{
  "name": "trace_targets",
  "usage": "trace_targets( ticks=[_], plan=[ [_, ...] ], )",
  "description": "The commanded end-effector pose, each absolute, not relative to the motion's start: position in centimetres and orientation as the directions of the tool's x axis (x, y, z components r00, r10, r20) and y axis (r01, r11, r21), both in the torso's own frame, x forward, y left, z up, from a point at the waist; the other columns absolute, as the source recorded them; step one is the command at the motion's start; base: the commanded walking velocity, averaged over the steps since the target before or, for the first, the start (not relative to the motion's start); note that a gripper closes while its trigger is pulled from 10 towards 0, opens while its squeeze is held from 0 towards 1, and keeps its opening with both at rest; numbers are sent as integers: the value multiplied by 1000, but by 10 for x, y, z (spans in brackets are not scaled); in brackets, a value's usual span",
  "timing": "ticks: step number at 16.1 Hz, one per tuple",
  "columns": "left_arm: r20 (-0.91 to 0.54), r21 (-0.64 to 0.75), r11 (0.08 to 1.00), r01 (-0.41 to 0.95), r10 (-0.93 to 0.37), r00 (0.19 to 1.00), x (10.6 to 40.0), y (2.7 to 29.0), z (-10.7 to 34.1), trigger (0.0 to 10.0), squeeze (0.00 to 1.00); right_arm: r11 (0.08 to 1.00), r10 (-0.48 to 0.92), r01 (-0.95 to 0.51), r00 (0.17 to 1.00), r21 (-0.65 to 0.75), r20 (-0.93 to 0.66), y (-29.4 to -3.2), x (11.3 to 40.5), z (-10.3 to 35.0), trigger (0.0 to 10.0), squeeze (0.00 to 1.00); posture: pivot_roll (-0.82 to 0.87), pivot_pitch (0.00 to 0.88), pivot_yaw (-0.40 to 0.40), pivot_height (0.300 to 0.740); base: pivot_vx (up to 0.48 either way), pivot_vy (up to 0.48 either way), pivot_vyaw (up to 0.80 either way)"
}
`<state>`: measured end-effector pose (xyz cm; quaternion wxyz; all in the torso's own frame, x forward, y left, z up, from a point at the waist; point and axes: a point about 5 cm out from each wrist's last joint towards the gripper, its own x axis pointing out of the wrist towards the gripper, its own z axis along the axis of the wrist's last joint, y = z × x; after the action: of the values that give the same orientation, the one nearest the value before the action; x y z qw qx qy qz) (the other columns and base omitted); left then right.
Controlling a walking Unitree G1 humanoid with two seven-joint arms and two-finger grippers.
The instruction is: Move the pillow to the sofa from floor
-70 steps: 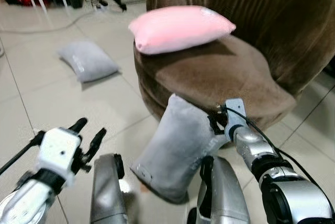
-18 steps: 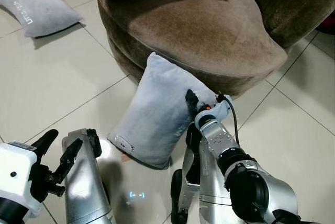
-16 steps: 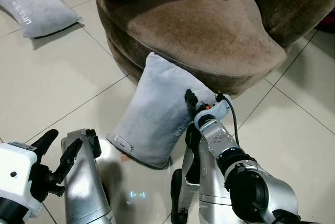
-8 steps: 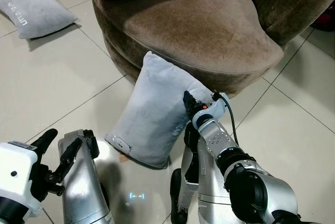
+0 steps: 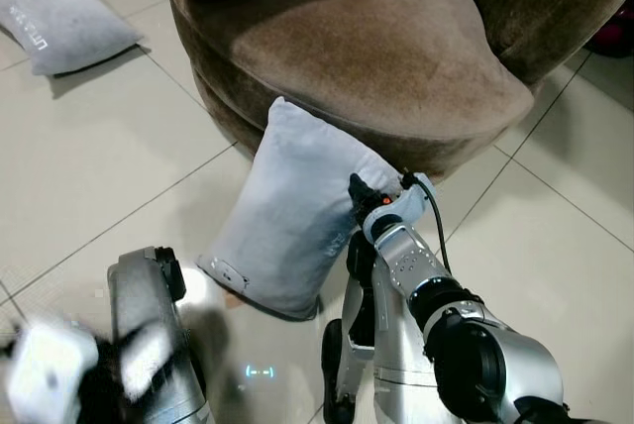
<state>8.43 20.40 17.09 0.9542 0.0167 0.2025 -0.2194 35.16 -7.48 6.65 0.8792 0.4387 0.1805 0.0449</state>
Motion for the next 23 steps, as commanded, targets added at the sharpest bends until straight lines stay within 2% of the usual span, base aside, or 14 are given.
trace_targets(
  ticks=[1, 5, 9, 14, 16, 19, 20, 21, 23],
  plan=[
    [-393, -85, 884, 459, -454, 800, 80, 198, 173, 10000, 12, 563, 327, 37, 908, 826, -263, -36, 346, 71, 0, 0, 93, 271, -173, 391, 0, 0, 0],
    [-417, -121, 873, 473, -477, 774, 74, 197, 171, 10000, 12, 562, 336, 27, 906, 827, -258, -34, 345, 71, 0, 0, 96, 264, -179, 391, 0, 0, 0],
    [-420, -99, 881, 463, -459, 783, 74, 199, 171, 10000, 4, 553, 359, -3, 903, 833, -235, -28, 347, 77, 0, 0, 106, 246, -179, 391, 0, 0, 0],
    [-441, -86, 873, 481, -466, 767, 74, 204, 162, 10000, 0, 523, 403, -72, 899, 849, -172, -22, 350, 88, 0, 0, 94, 180, -179, 391, 0, 0, 0],
    [-444, -80, 876, 476, -459, 769, 79, 208, 153, 10000, 0, 482, 447, -118, 886, 868, -128, -19, 346, 87, 0, 0, 109, 100, -181, 391, 0, 0, 0],
    [-385, -53, 899, 434, -419, 822, 97, 209, 146, 10000, 0, 426, 492, -193, 869, 884, -47, -22, 342, 94, 0, 0, 109, 0, -163, 391, 0, 0, 0],
    [-355, -29, 918, 396, -380, 854, 102, 208, 146, 10000, 0, 409, 489, -224, 872, 885, -5, -28, 343, 104, 0, 0, 101, 0, -159, 391, 0, 0, 0],
    [-309, 27, 943, 332, -308, 900, 119, 212, 143, 10000, 4, 409, 470, -256, 882, 876, 38, -34, 348, 118, 0, 0, 103, 0, -145, 391, 0, 0, 0],
    [-252, 64, 959, 275, -252, 935, 140, 216, 142, 10000, 0, 414, 446, -284, 892, 865, 79, -40, 354, 134, 0, 0, 86, 0, -129, 391, 0, 0, 0]
  ],
)
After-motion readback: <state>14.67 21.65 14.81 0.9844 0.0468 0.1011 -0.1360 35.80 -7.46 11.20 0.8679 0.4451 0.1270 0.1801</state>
